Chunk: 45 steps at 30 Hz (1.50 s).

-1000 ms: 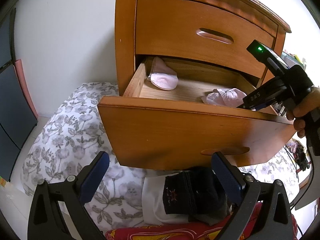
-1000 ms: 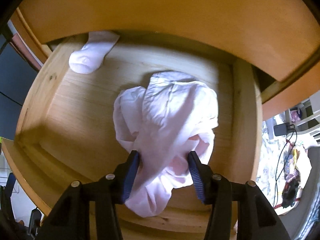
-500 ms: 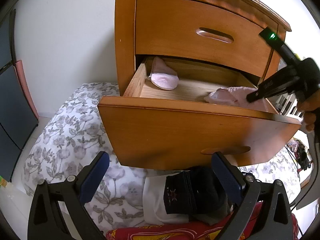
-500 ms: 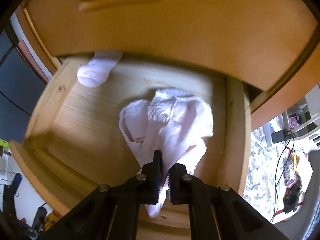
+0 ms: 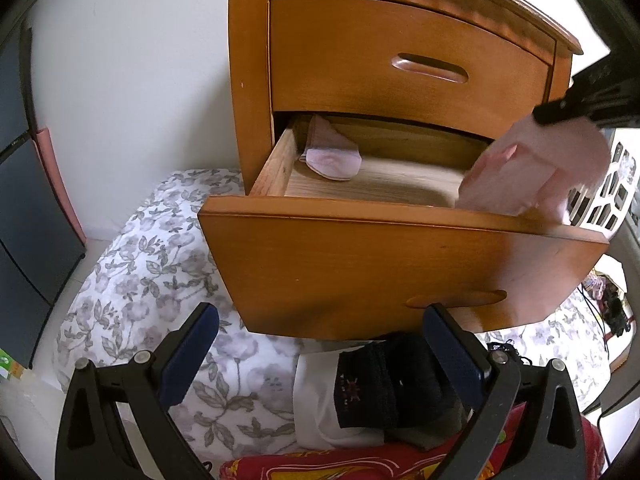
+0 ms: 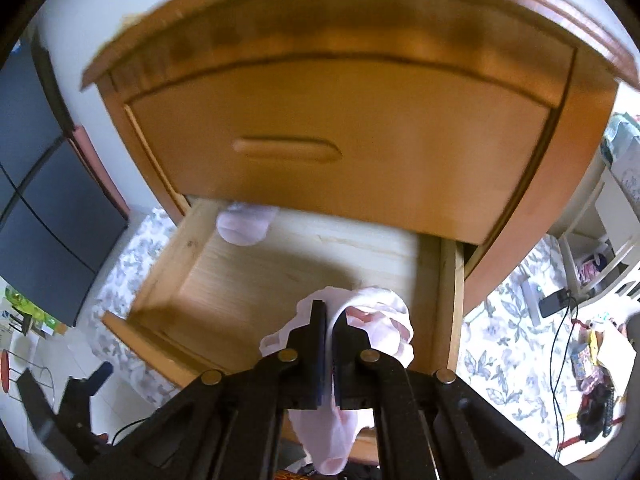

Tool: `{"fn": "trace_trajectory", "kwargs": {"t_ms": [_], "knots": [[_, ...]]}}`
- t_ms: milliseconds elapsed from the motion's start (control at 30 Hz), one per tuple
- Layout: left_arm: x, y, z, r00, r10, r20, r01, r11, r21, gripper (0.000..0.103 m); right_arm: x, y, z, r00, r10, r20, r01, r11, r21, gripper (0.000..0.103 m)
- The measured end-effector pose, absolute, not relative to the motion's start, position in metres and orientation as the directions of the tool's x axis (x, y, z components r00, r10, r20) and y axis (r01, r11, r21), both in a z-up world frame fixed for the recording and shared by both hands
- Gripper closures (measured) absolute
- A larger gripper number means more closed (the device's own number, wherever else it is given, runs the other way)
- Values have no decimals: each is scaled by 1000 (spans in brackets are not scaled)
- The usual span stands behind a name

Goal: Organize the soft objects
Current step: 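Lift the pink lace garment up out of the drawer with the right gripper, then lower the held pink garment below the drawer front onto the bedspread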

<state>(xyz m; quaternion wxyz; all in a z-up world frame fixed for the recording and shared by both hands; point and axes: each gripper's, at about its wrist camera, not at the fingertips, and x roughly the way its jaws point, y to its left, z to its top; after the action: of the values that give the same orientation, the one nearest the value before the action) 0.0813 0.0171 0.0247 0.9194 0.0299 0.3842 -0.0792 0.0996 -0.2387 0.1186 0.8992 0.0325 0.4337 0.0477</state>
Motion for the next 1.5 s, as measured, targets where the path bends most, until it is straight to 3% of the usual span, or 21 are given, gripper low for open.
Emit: {"fn": "trace_trajectory", "kwargs": {"t_ms": [467, 700, 1167, 1500], "knots": [[78, 16, 27, 705, -81, -704, 146, 989, 32, 1, 12, -224, 221, 786, 186, -589, -159, 982, 98, 100], [77, 15, 27, 711, -57, -701, 135, 989, 56, 1, -32, -221, 239, 814, 206, -543, -195, 978, 79, 100], [73, 8, 26, 716, -9, -698, 126, 985, 117, 1, -72, -230, 198, 779, 189, -598, -183, 981, 71, 100], [72, 14, 26, 712, -14, -702, 111, 989, 93, 1, -67, -223, 144, 698, 205, -686, -192, 977, 97, 100]]}}
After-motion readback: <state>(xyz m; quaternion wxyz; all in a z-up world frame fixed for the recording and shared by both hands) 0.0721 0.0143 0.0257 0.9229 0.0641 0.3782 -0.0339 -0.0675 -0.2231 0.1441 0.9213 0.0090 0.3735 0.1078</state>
